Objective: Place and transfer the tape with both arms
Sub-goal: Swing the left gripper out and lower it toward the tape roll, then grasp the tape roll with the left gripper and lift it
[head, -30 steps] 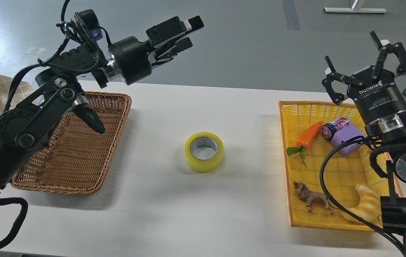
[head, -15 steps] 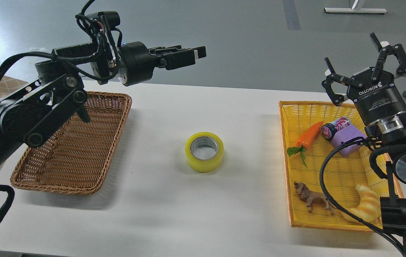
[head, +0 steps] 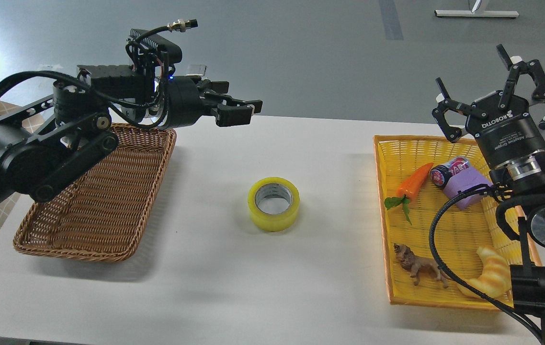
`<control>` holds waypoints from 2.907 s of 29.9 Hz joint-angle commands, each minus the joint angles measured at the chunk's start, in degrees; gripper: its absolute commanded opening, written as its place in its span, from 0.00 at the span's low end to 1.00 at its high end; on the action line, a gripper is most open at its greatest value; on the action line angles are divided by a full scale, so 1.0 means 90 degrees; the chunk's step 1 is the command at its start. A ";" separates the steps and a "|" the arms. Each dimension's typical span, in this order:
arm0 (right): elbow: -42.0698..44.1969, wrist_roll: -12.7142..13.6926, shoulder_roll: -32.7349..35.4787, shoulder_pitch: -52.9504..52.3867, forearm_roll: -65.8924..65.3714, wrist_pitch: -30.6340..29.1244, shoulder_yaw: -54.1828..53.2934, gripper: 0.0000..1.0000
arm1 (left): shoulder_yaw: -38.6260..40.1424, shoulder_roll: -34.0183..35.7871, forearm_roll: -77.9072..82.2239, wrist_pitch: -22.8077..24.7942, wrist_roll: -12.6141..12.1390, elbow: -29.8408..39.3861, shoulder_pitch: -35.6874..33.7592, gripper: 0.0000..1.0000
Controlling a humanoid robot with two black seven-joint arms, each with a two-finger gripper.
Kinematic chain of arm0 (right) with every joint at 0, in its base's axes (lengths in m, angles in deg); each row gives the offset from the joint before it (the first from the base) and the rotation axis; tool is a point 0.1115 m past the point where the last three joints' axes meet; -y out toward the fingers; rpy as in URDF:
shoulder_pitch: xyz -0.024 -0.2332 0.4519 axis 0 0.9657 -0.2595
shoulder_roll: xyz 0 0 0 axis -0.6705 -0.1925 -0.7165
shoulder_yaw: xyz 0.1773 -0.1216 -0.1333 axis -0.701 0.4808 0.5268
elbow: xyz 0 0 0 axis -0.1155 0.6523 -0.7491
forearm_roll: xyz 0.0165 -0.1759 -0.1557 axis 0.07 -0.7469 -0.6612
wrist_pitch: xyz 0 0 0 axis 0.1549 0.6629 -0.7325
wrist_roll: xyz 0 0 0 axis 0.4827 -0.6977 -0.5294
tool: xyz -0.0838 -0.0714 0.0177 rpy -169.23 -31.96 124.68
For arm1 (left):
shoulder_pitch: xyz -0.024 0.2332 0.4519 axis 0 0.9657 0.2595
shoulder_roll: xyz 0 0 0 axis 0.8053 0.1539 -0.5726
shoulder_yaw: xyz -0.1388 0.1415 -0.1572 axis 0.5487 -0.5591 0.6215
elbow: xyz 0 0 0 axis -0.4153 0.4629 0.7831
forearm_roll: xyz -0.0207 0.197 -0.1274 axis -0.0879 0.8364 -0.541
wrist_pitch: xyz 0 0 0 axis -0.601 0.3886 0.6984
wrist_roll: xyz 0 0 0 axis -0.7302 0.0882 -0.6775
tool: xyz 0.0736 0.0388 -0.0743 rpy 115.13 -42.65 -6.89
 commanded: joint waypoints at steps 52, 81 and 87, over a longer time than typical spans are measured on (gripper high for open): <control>0.0143 -0.0058 0.0000 0.0342 0.0000 0.0000 -0.0039 0.96 | -0.1210 -0.1217 -0.0010 0.0000 -0.0877 -0.0862 0.0538 0.98; 0.0143 -0.0058 0.0000 0.0342 0.0000 0.0000 -0.0039 0.96 | -0.1229 -0.1598 0.0020 0.0000 -0.0975 -0.1410 0.0812 0.86; 0.0143 -0.0058 0.0000 0.0351 0.0010 0.0000 -0.0039 0.96 | -0.1229 -0.1618 0.0020 0.0000 -0.1014 -0.1478 0.0821 0.85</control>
